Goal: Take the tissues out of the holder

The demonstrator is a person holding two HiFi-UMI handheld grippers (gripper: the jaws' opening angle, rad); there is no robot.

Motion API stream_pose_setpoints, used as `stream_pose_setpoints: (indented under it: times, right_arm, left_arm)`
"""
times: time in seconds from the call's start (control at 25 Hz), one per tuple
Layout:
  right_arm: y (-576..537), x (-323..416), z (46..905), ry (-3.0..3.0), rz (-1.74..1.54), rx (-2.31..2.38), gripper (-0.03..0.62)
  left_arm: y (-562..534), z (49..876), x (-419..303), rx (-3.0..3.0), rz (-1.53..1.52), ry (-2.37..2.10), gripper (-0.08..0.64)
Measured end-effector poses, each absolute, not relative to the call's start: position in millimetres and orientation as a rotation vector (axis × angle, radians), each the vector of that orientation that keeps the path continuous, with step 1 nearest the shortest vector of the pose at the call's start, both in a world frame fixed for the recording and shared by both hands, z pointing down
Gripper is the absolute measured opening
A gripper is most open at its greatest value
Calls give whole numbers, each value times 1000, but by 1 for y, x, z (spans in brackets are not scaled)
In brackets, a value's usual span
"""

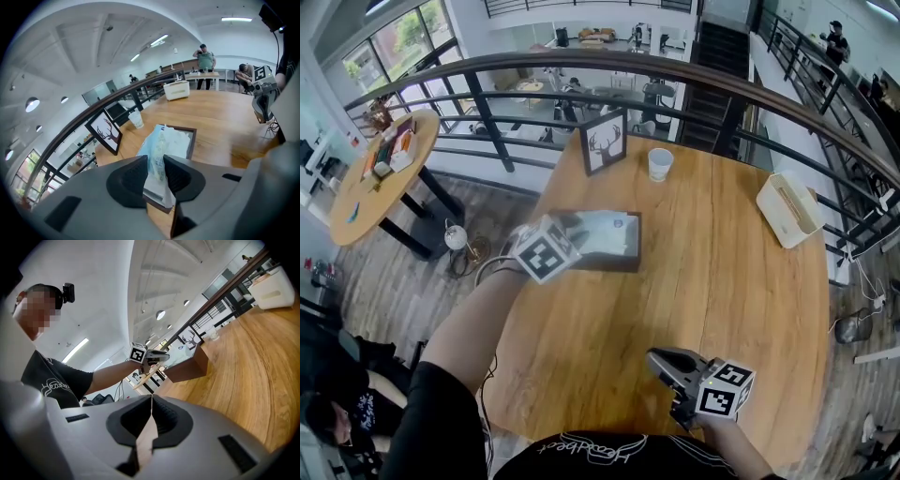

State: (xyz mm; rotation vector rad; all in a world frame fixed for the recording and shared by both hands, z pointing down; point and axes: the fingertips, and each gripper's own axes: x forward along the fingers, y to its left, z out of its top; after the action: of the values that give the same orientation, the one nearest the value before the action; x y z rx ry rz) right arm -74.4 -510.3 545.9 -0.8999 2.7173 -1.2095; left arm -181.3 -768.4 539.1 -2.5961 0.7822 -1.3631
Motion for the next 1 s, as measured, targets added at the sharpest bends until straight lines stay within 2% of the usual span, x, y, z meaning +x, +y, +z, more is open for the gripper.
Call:
stream_pose_setpoints:
  times: [0.44, 1.0]
  right_arm:
    - [-477, -70, 521, 2741, -1159, -865, 17]
    - [-369, -41, 470, 2793, -1039, -841, 17]
  left_arm:
    - [-723, 449, -187, -2608, -1058, 980, 94]
    - [-546, 334, -160, -2643, -555, 1185, 84]
